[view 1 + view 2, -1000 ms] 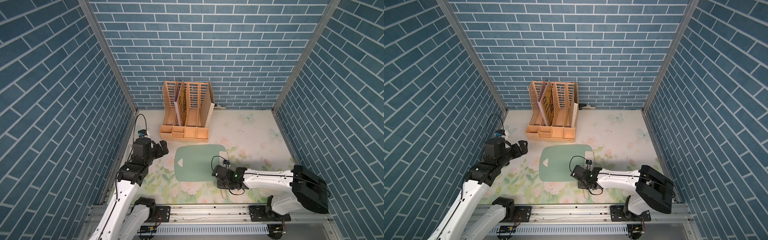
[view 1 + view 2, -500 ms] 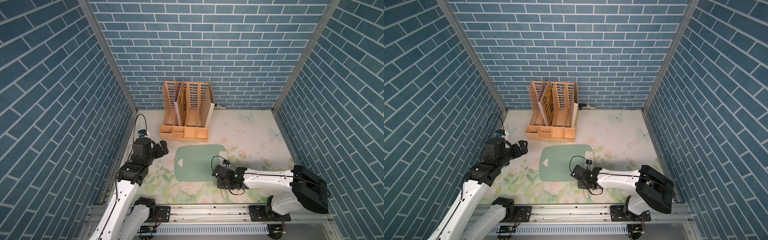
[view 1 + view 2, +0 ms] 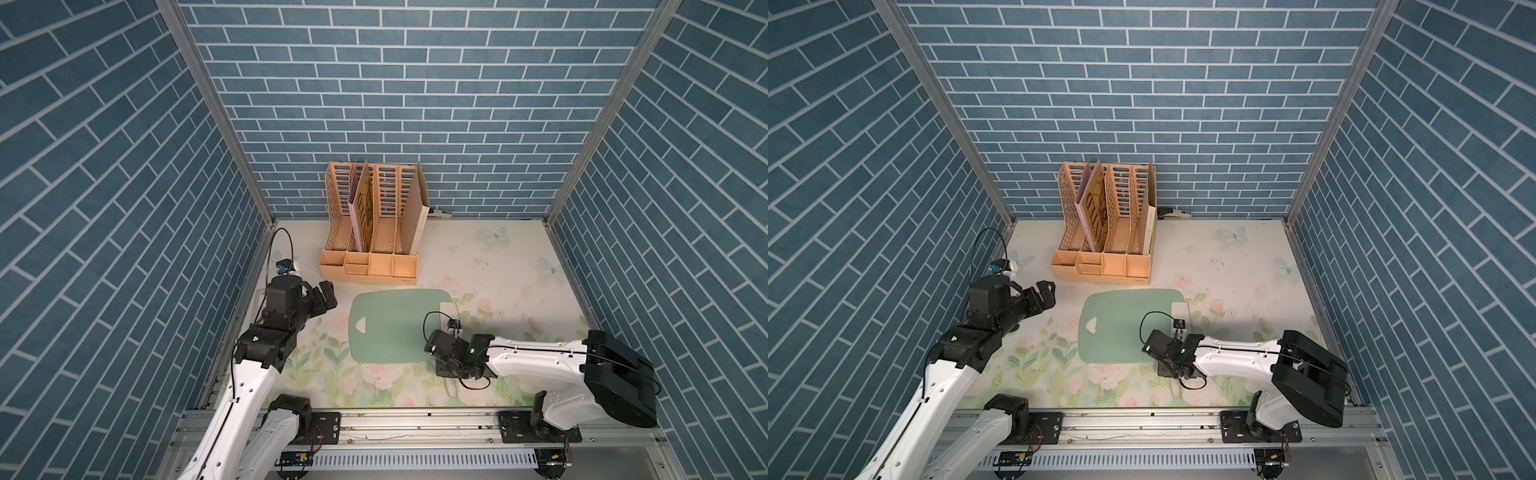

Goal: Align the knife with the edge of the cutting board
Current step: Place the knife at the edge of the cutting board.

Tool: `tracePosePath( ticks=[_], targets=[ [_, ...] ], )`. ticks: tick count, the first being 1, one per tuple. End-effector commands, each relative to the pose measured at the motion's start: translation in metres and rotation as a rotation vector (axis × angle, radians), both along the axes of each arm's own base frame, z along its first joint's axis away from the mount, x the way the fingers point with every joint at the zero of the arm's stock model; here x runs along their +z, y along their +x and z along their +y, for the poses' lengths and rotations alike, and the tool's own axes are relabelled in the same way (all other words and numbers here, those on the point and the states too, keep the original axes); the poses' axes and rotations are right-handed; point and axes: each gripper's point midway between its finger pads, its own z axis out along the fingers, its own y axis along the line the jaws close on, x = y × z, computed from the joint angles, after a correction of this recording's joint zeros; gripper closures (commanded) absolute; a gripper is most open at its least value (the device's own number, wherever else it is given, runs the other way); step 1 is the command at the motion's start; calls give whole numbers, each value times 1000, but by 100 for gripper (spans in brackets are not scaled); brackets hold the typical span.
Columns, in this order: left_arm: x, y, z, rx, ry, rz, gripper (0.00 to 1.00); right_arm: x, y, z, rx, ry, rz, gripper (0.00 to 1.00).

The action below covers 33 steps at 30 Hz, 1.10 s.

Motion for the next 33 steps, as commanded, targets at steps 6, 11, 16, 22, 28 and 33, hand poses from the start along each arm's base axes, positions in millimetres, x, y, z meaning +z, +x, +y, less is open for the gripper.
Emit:
tracePosePath(
  ticks=[6, 11, 16, 22, 28, 33],
  targets=[
    [-3, -1, 3, 10, 1, 0, 0, -16, -13, -21, 15, -92, 69, 73],
    [-3, -1, 2, 9, 1, 1, 0, -16, -13, -20, 21, -89, 68, 73],
    [-4, -1, 2, 9, 1, 3, 1, -15, -13, -18, 31, -90, 69, 73],
    [-3, -1, 2, 9, 1, 3, 0, -15, -12, -15, 45, -96, 69, 74],
    [-3, -1, 2, 9, 1, 1, 0, -14, -11, -13, 45, -91, 68, 74],
    [-3, -1, 2, 9, 0, 0, 0, -13, -11, -12, 45, -81, 69, 74]
  ],
)
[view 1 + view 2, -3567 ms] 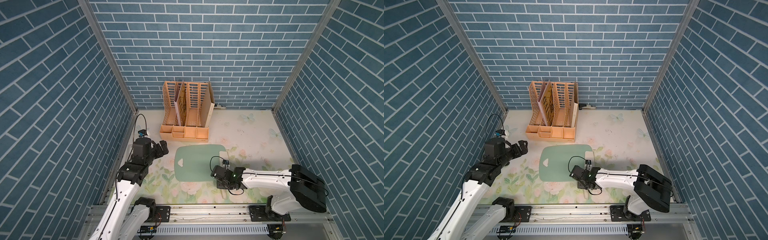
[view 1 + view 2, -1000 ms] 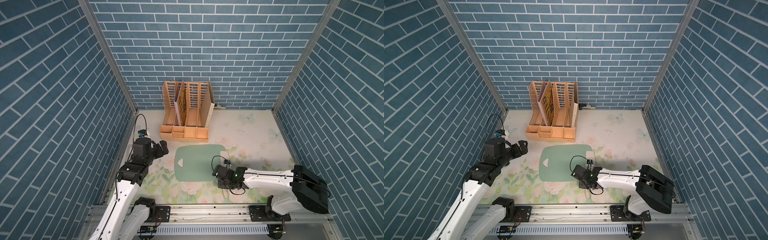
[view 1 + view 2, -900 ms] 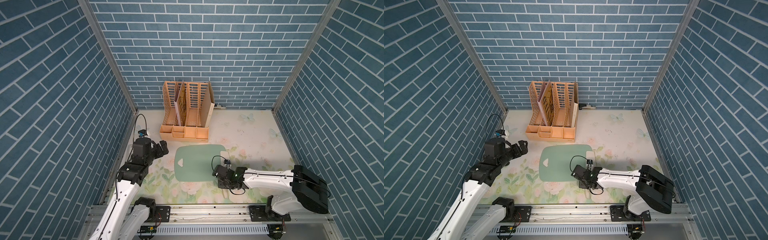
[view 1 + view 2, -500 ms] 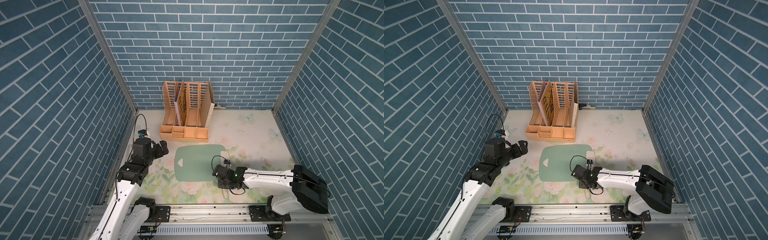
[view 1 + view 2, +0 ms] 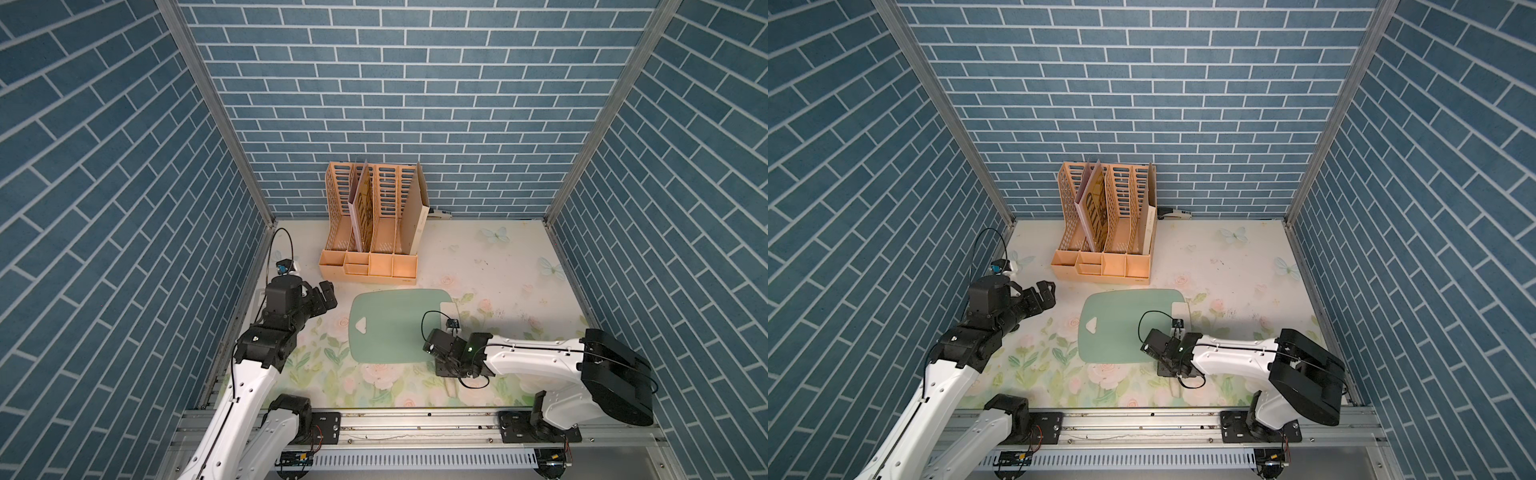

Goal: Align the knife with the edge of the cutting board
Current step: Place the knife at the edge of the cutting board.

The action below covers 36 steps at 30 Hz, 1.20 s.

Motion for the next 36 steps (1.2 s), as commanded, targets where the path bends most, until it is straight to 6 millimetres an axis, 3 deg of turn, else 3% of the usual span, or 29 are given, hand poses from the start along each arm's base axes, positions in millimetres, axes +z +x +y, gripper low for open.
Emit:
tracePosePath(
  ticks=[1, 36],
  targets=[
    [-2, -1, 2, 9, 0, -1, 0, -12, -11, -12, 21, -61, 60, 74],
    [-2, -1, 3, 11, 1, -4, 0, -6, -9, -1, 24, -34, 53, 74]
  ],
)
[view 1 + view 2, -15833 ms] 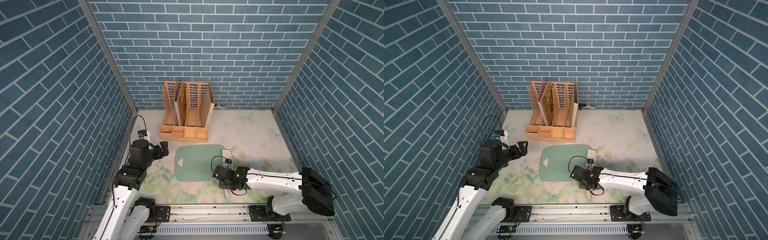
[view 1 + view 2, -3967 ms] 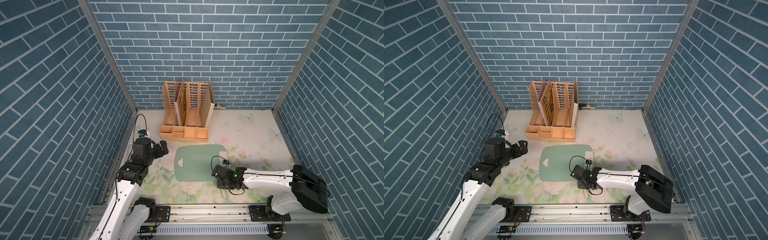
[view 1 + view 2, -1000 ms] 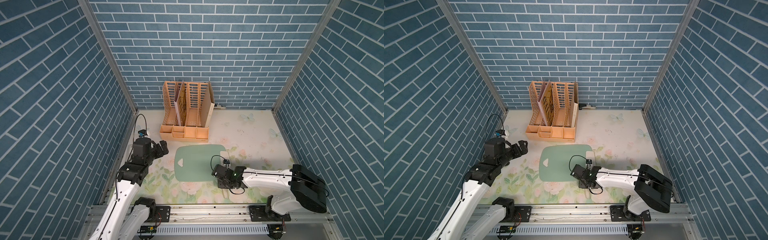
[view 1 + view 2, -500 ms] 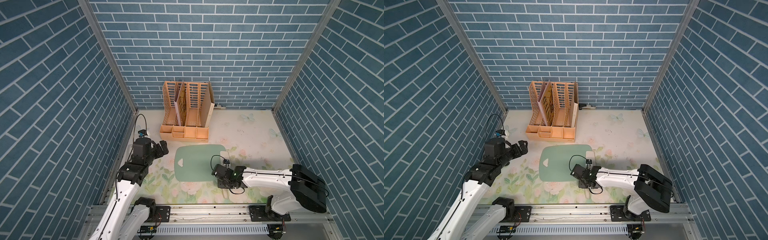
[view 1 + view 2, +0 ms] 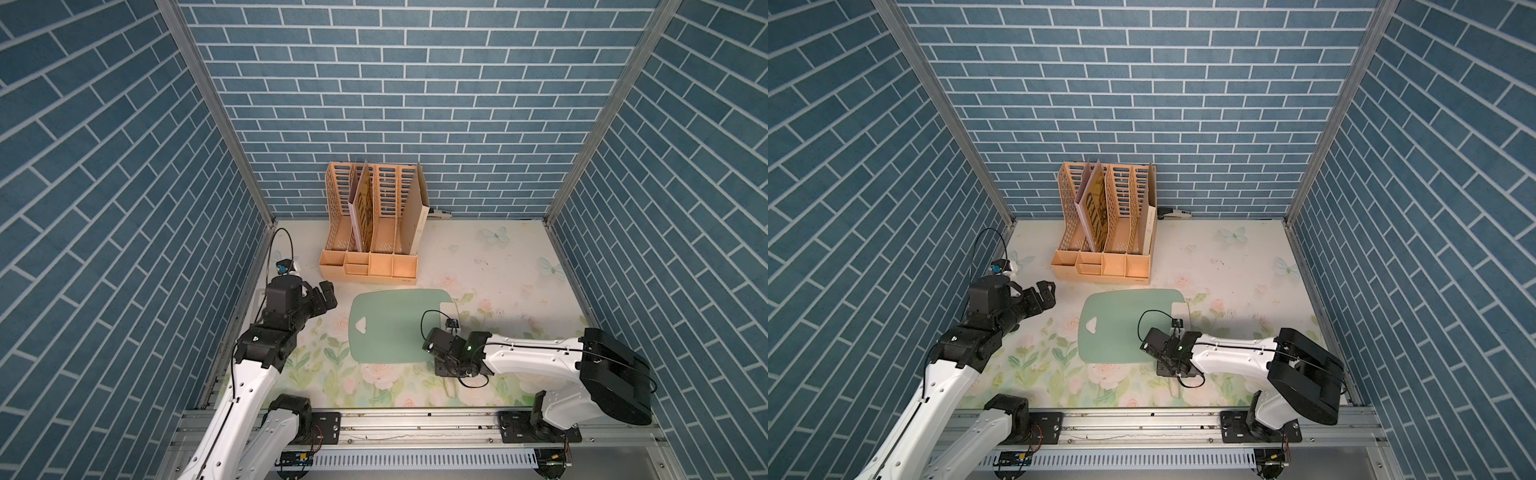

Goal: Align the knife with the edge of the cutting board
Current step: Place the knife at the edge of the cutting board.

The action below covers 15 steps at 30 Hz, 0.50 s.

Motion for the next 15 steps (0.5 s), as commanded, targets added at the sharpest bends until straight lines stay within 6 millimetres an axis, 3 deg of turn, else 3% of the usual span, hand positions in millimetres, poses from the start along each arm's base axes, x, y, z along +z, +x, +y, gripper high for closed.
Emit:
tracePosePath(
  ticks=[1, 15],
  targets=[
    [-2, -1, 3, 10, 1, -3, 0, -6, -8, -4, 22, -35, 36, 74],
    [-2, -1, 3, 10, 1, -4, 0, -8, -8, -4, 26, -46, 40, 74]
  ],
)
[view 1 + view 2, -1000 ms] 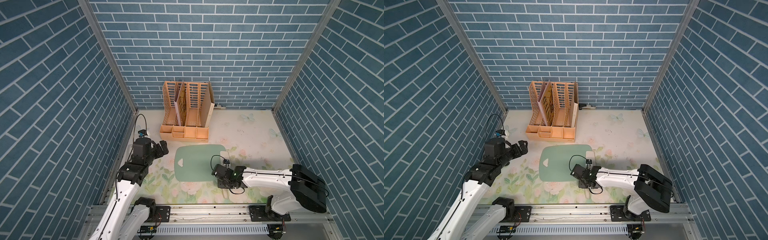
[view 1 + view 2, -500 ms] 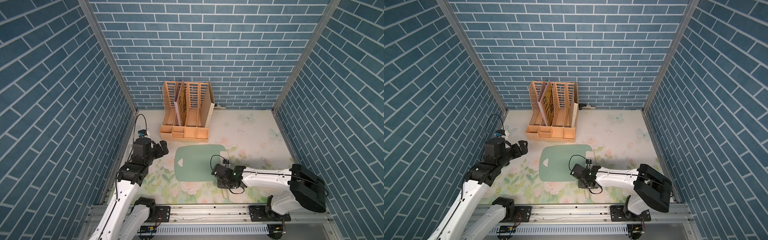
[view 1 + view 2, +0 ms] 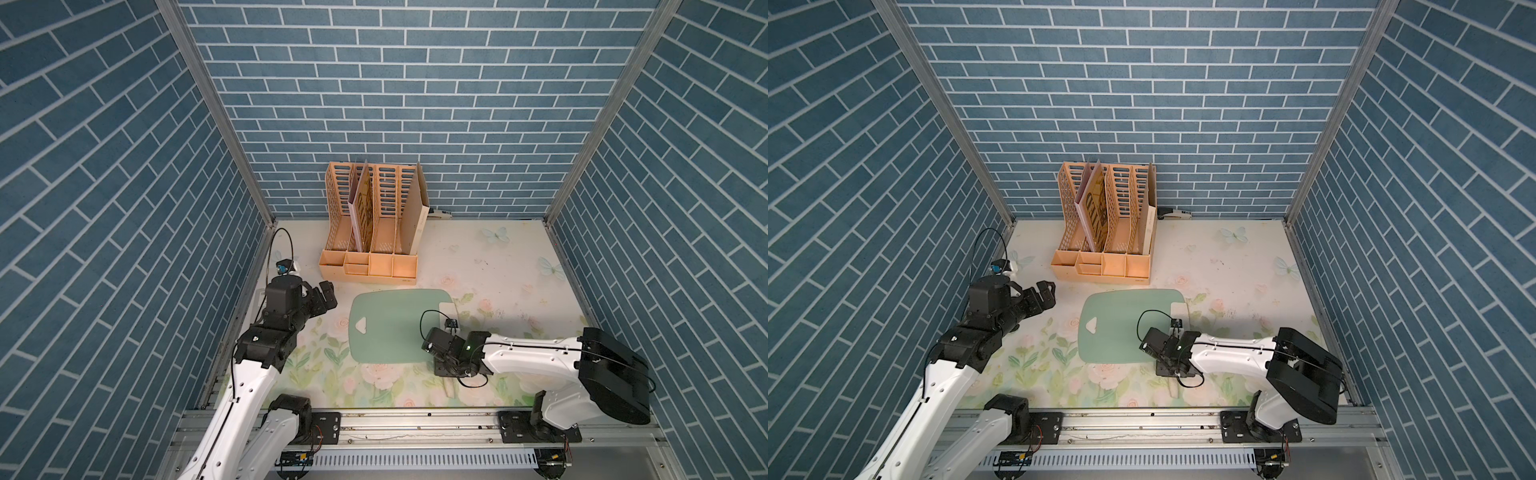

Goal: Align the knife with the edge of the cutting board
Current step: Place the knife at the edge of the cutting board.

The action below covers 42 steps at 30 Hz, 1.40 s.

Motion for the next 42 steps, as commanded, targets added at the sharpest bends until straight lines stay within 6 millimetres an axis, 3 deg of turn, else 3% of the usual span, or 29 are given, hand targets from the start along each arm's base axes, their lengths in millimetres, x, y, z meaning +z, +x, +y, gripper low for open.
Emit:
tracePosePath(
  ticks=[1, 42],
  targets=[
    [-2, -1, 3, 11, 0, -3, 0, -7, -7, -5, 22, -47, 33, 74],
    [-2, -1, 2, 7, 0, -2, 0, -5, -6, 1, 28, -36, 32, 74]
  ],
)
